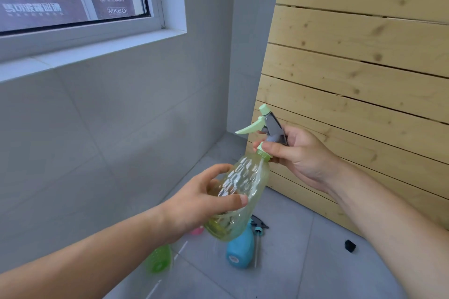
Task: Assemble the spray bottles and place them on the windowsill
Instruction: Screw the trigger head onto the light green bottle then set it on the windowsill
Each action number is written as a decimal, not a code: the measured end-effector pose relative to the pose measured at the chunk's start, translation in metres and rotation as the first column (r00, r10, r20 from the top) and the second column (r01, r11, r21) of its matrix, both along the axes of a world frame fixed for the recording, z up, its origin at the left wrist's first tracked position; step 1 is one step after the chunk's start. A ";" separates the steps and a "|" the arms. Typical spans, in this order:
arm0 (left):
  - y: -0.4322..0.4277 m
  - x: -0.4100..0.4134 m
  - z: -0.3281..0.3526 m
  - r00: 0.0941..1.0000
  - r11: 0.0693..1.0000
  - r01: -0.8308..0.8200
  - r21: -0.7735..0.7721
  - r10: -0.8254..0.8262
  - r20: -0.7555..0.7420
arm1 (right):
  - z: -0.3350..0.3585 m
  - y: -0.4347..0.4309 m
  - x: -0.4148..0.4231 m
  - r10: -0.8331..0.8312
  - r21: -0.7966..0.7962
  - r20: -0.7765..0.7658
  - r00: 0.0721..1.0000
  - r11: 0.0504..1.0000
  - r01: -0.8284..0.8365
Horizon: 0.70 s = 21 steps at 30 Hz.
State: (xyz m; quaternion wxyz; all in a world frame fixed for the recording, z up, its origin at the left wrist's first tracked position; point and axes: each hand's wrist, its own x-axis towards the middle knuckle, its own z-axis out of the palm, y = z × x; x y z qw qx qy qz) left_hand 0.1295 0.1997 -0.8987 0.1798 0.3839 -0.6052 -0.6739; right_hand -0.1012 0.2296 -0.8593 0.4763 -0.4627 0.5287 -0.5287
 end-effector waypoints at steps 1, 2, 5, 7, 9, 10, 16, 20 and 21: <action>0.001 -0.001 0.000 1.000 1.000 0.004 -0.002 -0.004 0.005 | -0.002 -0.001 0.002 -0.049 -0.009 -0.091 0.995 0.999 0.048; 0.003 -0.001 0.000 1.000 1.000 0.015 -0.004 -0.014 0.012 | -0.003 -0.001 0.006 -0.108 -0.025 -0.187 0.976 0.994 0.106; 0.003 -0.003 0.001 0.999 0.999 0.038 -0.007 -0.037 0.026 | -0.003 -0.001 0.009 -0.118 -0.012 -0.186 0.975 0.993 0.117; 0.001 -0.002 0.000 0.999 0.999 0.032 -0.003 -0.032 -0.002 | 0.001 0.002 0.002 -0.010 0.015 -0.046 0.999 1.000 0.011; 0.000 -0.002 0.000 0.999 0.999 0.032 0.003 -0.032 -0.015 | 0.002 0.004 -0.001 0.009 0.013 -0.025 1.000 1.000 -0.009; 0.001 -0.003 0.001 0.999 0.999 0.040 0.006 -0.040 -0.012 | 0.001 0.004 0.001 -0.033 0.007 -0.077 0.996 0.999 0.033; 0.000 -0.004 0.000 0.998 0.998 0.049 0.028 -0.048 -0.046 | 0.002 0.004 0.001 -0.007 0.029 0.012 1.000 1.000 0.007; 0.005 -0.007 0.004 0.995 0.998 0.066 0.023 -0.065 -0.070 | 0.002 0.003 0.002 -0.114 -0.039 -0.176 0.978 0.993 0.109; 0.006 -0.009 0.005 0.995 0.998 0.066 0.020 -0.064 -0.078 | 0.003 0.002 0.003 -0.151 -0.051 -0.191 0.970 0.988 0.144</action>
